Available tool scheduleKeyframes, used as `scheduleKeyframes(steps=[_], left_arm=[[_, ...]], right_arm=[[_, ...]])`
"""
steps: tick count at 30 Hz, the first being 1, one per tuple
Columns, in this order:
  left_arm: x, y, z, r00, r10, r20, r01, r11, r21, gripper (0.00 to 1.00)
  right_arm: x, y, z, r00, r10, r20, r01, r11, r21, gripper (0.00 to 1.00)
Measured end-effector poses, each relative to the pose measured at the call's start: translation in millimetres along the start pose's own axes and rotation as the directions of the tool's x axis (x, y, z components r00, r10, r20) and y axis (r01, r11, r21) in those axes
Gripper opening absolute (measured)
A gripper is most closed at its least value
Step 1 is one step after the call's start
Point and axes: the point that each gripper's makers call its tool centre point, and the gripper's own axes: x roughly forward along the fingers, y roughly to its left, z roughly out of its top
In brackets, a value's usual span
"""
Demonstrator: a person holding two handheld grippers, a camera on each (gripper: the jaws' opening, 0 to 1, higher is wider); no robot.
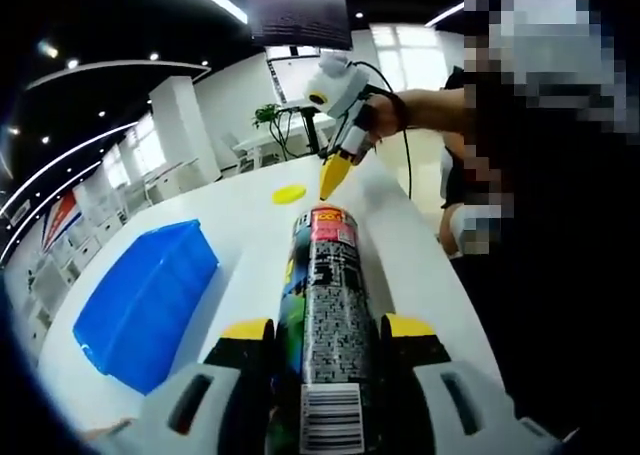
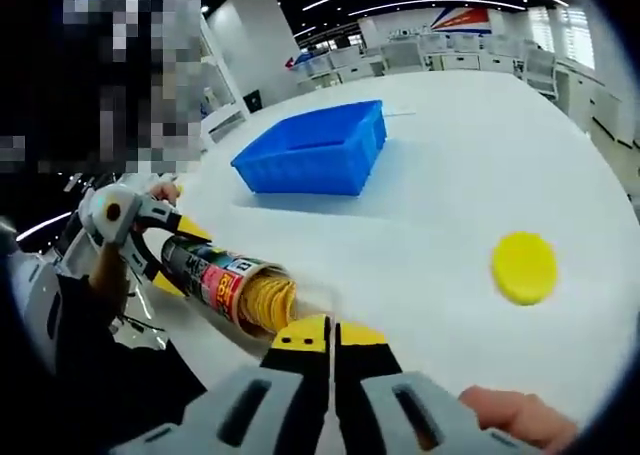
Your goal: Open the lid of the chip container on the table, take out the chips, place them into the box in front of the container, and close the lid
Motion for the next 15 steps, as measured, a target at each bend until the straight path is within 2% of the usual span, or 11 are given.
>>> scheduleKeyframes(steps=[15], left_arm=[[0.4, -0.5, 0.4, 1.0, 0.003, 0.0, -0.003, 1.0, 0.002, 0.43]], right_arm=[[-2.1, -3.5, -0.5, 1.0, -0.008, -0.003, 0.008, 1.0, 0.004, 0.0]])
